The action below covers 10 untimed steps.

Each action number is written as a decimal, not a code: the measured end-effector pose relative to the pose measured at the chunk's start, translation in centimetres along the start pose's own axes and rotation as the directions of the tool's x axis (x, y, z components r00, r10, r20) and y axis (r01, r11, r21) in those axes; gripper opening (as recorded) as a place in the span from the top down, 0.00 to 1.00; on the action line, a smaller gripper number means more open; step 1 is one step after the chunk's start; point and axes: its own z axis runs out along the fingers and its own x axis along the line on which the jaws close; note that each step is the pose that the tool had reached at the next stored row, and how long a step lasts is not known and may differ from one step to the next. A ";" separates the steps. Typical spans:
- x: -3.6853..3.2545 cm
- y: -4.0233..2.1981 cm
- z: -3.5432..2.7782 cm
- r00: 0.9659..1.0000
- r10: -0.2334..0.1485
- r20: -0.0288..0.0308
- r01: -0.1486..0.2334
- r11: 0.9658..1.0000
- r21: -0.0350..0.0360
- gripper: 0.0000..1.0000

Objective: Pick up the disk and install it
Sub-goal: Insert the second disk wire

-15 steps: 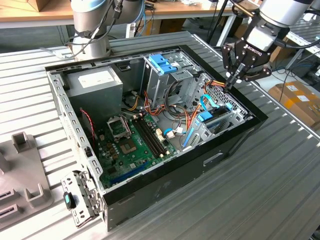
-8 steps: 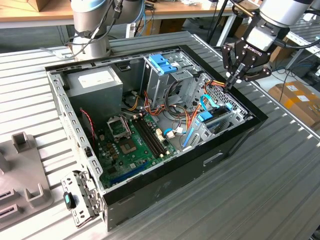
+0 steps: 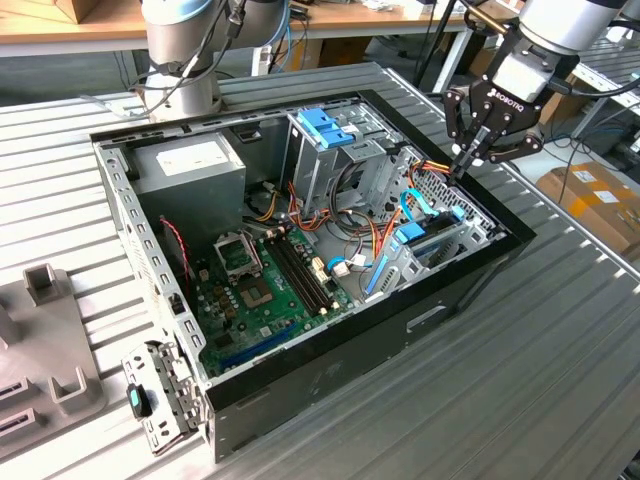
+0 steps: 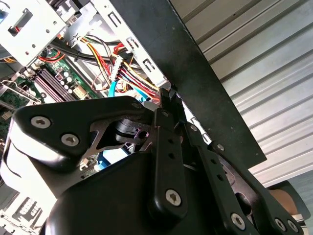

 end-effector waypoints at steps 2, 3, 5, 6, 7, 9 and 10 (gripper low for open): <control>0.00 0.00 0.00 1.000 0.017 0.000 -0.017 1.000 0.001 0.84; 0.00 0.00 0.00 1.000 0.027 0.000 -0.027 1.000 0.001 0.84; 0.00 0.00 0.02 0.998 0.068 0.000 -0.068 0.998 0.003 0.84; 0.00 0.00 0.03 0.997 0.080 0.000 -0.080 0.997 0.003 0.84; 0.00 0.02 0.03 0.996 0.088 0.000 -0.088 0.996 0.004 0.84; -0.05 0.13 0.04 0.995 0.096 0.000 -0.096 0.995 0.004 0.84; -0.07 0.16 0.04 0.995 0.099 0.000 -0.099 0.995 0.004 0.84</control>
